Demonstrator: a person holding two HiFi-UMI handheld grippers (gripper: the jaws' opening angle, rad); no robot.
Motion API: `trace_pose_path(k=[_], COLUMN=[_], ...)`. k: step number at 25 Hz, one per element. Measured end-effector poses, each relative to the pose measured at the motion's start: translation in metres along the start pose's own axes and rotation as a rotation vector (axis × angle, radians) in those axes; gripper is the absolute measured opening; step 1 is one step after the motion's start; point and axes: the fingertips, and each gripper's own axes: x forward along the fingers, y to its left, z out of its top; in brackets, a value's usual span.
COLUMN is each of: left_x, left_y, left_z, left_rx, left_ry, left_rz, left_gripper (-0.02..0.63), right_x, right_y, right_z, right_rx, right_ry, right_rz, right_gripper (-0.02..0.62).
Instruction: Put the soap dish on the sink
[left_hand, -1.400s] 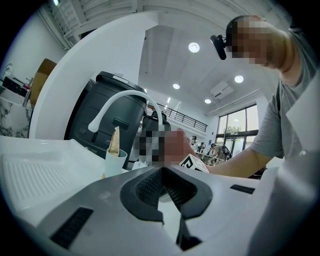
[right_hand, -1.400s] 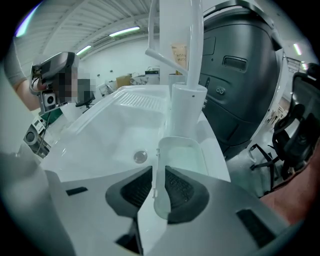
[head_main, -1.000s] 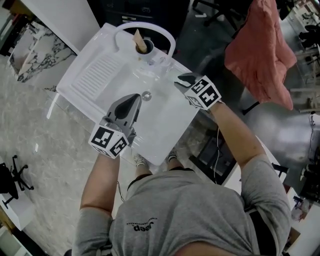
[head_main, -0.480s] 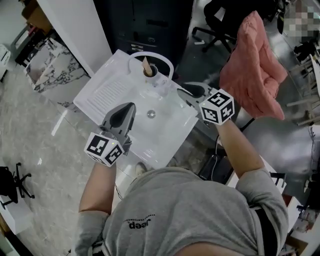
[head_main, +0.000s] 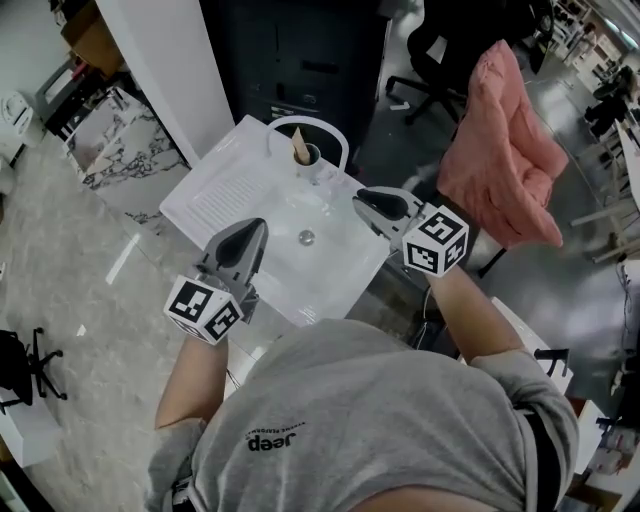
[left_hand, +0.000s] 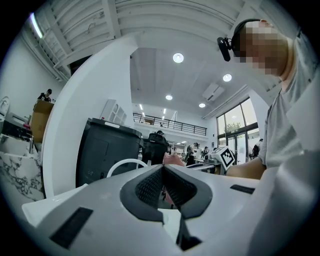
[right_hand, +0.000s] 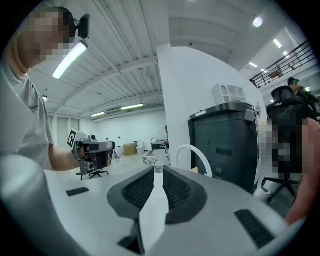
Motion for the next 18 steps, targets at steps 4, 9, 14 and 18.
trace_pose_path(k=[4, 9, 14, 18], left_x=[-0.009, -0.014, -0.014, -0.014], left_y=[-0.003, -0.004, -0.002, -0.004], left_z=[-0.008, -0.017, -0.022, -0.022], left_rx=[-0.019, -0.044, -0.057, -0.062], left_ry=[0.004, 0.011, 0.01, 0.004], left_rz=[0.014, 0.035, 0.043, 0.045], left_gripper=[0.014, 0.014, 0.014, 0.014], right_x=[-0.017, -0.027, -0.027, -0.027], right_y=[0.008, 0.013, 0.012, 0.013], right_z=[0.006, -0.007, -0.015, -0.012], right_rx=[-0.022, 0.026, 0.038, 0.028], right_ry=[-0.075, -0.102, -0.093, -0.097], right_rz=[-0.015, -0.005, -0.005, 0.002], right_gripper=[0.058, 0.057, 0.057, 0.057])
